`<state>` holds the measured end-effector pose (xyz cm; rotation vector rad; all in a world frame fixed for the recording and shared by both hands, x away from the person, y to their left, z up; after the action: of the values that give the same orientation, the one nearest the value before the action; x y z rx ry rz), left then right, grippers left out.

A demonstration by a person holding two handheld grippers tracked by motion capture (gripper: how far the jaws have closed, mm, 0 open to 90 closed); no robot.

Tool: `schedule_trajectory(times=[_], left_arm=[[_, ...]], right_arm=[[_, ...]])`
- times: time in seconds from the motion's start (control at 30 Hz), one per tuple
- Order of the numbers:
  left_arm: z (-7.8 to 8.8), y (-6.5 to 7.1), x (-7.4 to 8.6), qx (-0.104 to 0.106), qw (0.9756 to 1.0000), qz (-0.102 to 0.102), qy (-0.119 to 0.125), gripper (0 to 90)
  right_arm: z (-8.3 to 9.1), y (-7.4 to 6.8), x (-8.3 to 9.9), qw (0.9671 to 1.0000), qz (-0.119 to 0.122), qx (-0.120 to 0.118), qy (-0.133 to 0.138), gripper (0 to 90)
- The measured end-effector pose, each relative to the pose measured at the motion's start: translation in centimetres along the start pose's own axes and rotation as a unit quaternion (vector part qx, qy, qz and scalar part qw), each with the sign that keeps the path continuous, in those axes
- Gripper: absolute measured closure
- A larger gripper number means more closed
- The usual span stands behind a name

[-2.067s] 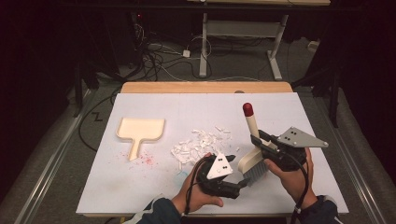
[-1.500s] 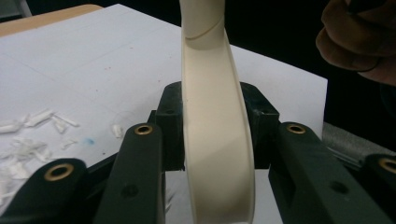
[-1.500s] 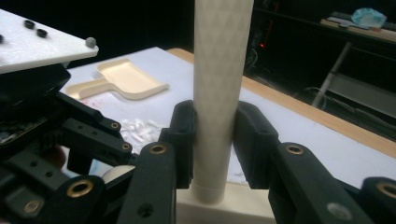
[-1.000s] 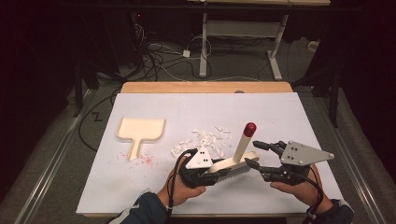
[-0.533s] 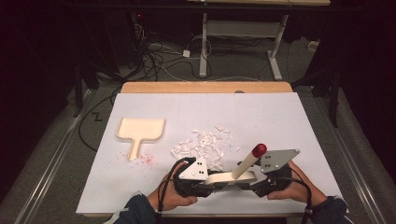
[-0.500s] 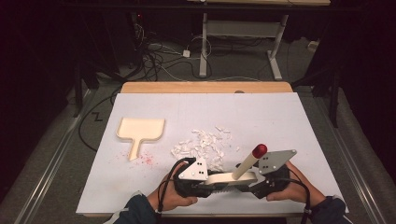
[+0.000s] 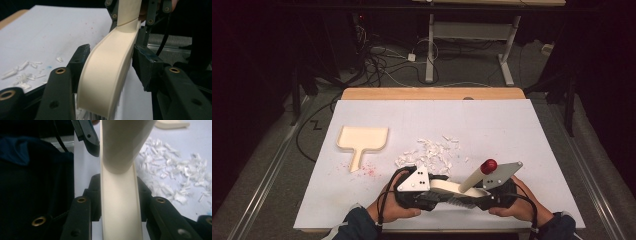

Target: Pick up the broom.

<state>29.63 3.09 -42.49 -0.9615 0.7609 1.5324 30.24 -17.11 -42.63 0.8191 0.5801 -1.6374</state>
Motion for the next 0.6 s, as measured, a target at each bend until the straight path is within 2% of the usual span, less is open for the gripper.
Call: schedule_trajectory(times=[0.03,0.1,0.13,0.17,0.27,0.3,0.33,0.37,0.4,0.43,0.47,0.5,0.53,0.57,0.6], left_arm=[[0.2,-0.1,0.0,-0.013,0.9999,-0.005,0.0,43.1],[0.5,-0.1,0.0,-0.017,0.9998,-0.006,0.0,39.3],[1.2,-0.3,0.2,-0.043,0.999,-0.013,-0.001,35.5],[1.6,-0.4,0.3,-0.059,0.9982,-0.014,-0.001,33.1],[3.1,-0.8,0.9,-0.105,0.9945,-0.01,0.0,25.7],[3.6,-0.9,1.2,-0.118,0.993,-0.008,0.0,23.7],[3.6,-0.9,1.2,-0.118,0.993,-0.008,0.0,22.7],[4.1,-1.1,1.5,-0.132,0.9912,-0.007,-0.001,21.7],[5.1,-1.3,2.4,-0.162,0.9867,-0.004,-0.005,20.2],[5.5,-1.5,2.9,-0.174,0.9847,-0.001,-0.012,19.8],[5.5,-1.5,2.9,-0.174,0.9847,-0.001,-0.012,19.2],[6.3,-1.7,4.1,-0.199,0.9798,0.008,-0.023,17.3],[6.7,-1.8,4.7,-0.206,0.978,0.012,-0.028,16.6],[6.7,-1.8,4.7,-0.206,0.978,0.012,-0.028,16.6],[7.1,-1.8,5.3,-0.218,0.9753,0.011,-0.034,16.6]], right_arm=[[0.2,0.0,-0.2,1.0,0.001,0.006,0.004,68.1],[0.6,0.1,-0.4,0.9998,0.001,0.02,0.006,68.1],[0.8,0.2,-0.4,0.9995,0.001,0.032,0.006,68.2],[1.0,0.4,-0.4,0.9989,-0.004,0.047,0.006,68.2],[1.7,1.4,-0.2,0.9975,-0.021,0.067,0.01,68.2],[2.0,1.7,-0.1,0.9967,-0.026,0.076,0.01,68.2],[2.2,2.0,-0.1,0.9959,-0.03,0.084,0.011,68.1],[2.5,2.3,0.0,0.9948,-0.037,0.094,0.014,68.1],[2.7,2.6,0.0,0.9934,-0.042,0.106,0.014,68.1],[2.9,2.9,0.1,0.992,-0.049,0.116,0.015,68.1],[2.9,2.9,0.1,0.992,-0.049,0.116,0.015,68.1],[3.4,3.6,0.3,0.9883,-0.067,0.136,0.021,68.1],[3.6,3.9,0.4,0.9869,-0.072,0.143,0.021,68.1],[3.8,4.2,0.5,0.9851,-0.078,0.152,0.02,68.1],[4.0,4.5,0.7,0.9827,-0.085,0.164,0.018,68.1]])
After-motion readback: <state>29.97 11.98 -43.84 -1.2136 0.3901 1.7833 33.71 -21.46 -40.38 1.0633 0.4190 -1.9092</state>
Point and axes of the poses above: each handheld gripper's, and its own axes: z roughly backward along the jaws, x roughly out of its underside, y roughly to its right, the point moved 4 cm from there along -z, roughly forward along the jaws, and after that the axes turned 4 degrees about x, right-handed, at the moved point
